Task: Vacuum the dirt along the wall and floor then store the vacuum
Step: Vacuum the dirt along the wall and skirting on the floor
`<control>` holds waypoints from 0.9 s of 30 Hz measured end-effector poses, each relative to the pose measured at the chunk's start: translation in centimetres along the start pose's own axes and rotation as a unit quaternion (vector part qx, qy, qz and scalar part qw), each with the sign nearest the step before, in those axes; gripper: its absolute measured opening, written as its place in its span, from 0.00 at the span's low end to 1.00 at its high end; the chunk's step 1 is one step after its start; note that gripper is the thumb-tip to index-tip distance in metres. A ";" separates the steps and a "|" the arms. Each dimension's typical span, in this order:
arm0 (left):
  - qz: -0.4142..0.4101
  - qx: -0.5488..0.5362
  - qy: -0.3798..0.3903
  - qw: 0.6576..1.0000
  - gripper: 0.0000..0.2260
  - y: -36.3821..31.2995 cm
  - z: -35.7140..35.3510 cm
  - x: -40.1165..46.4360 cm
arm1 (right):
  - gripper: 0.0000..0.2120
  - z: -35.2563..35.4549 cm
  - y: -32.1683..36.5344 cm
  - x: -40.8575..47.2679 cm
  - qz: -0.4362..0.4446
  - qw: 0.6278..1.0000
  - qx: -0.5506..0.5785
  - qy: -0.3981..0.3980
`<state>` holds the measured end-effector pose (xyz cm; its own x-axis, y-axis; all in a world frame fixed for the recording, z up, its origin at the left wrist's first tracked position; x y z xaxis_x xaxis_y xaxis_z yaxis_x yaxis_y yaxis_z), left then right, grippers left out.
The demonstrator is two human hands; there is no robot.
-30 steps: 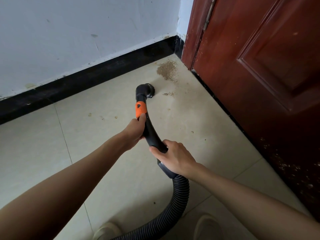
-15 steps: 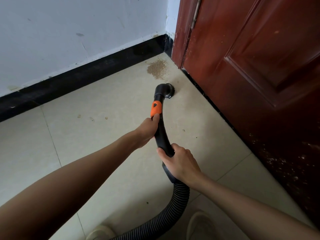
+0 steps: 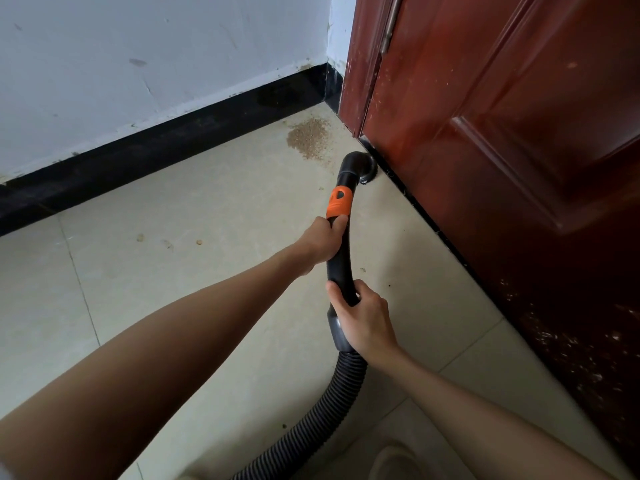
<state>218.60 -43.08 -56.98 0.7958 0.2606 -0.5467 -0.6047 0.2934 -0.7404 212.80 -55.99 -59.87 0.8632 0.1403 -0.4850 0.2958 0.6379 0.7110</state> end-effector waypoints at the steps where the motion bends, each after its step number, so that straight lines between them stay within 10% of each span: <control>1: -0.003 0.006 -0.010 1.000 0.22 -0.2 0.0 0.2 | 0.17 -0.2 0.1 0.3 -0.002 1.000 0.013 -0.002; 27: -0.038 0.042 -0.107 0.993 0.21 -0.2 2.9 -0.1 | 0.18 -2.1 2.1 1.1 0.023 0.992 0.116 0.035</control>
<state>218.53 -40.50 -55.65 0.8196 0.4222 -0.3873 -0.5505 0.3927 -0.7367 213.51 -52.90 -59.93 0.8499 0.2226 -0.4777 0.3502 0.4389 0.8275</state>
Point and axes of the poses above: each hand's wrist, its own x-axis towards the middle knuckle, its own z-axis out of the back of the hand, y = z × x, the point moved 2 cm from there along x, towards the middle knuckle, and after that the axes turned 5 degrees about -z, right-handed, at the moved point
